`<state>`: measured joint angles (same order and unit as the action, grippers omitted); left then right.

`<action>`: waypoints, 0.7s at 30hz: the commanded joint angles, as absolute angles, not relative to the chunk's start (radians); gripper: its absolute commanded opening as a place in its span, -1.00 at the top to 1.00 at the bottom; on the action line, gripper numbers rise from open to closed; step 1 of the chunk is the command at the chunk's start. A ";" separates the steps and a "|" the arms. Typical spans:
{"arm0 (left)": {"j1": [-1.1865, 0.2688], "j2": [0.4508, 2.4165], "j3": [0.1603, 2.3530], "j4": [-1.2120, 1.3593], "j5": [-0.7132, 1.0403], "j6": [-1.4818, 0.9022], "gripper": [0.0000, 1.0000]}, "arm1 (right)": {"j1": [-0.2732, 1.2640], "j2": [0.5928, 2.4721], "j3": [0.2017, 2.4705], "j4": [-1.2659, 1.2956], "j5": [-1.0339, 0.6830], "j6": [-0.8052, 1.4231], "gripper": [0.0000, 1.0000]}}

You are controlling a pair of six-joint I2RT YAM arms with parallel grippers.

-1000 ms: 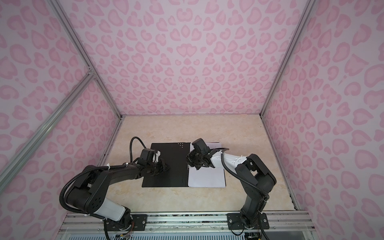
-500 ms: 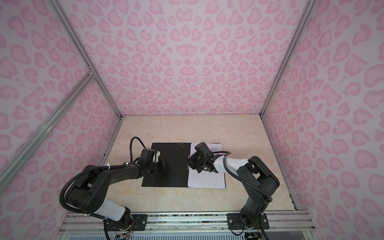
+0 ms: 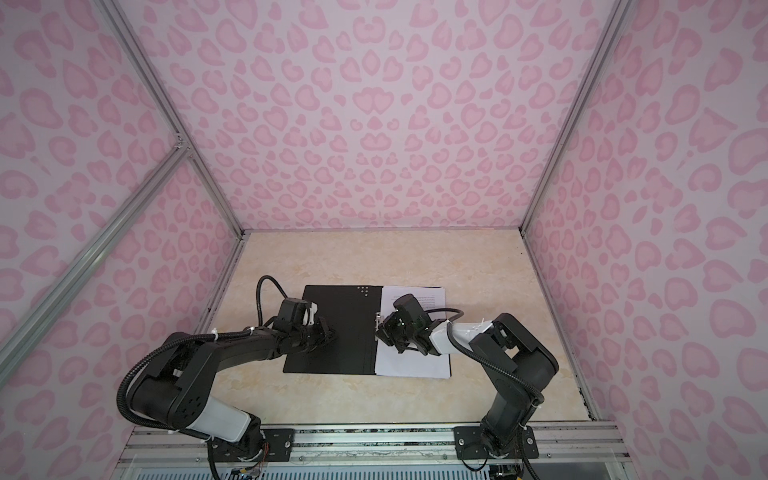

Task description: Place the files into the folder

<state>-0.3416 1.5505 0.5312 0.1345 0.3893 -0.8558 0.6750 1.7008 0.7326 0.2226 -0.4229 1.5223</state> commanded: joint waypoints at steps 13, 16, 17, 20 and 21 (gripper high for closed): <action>-0.336 1.571 0.487 -0.129 0.200 -0.857 0.73 | 0.695 1.807 0.724 0.027 -0.321 1.468 1.00; -0.337 1.570 0.483 -0.128 0.198 -0.857 0.73 | 0.696 1.827 0.725 0.042 -0.323 1.468 1.00; -0.336 1.570 0.481 -0.127 0.198 -0.857 0.73 | 0.697 1.833 0.728 0.035 -0.319 1.464 1.00; -0.337 1.573 0.474 -0.118 0.199 -0.861 0.73 | 0.698 1.849 0.736 0.023 -0.313 1.451 1.00; -0.338 1.573 0.472 -0.115 0.199 -0.863 0.73 | 0.698 1.854 0.741 0.020 -0.309 1.445 1.00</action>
<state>-0.3382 1.5490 0.5030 0.1905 0.3737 -0.8627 0.6956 1.8114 0.7536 0.2684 -0.4236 1.4540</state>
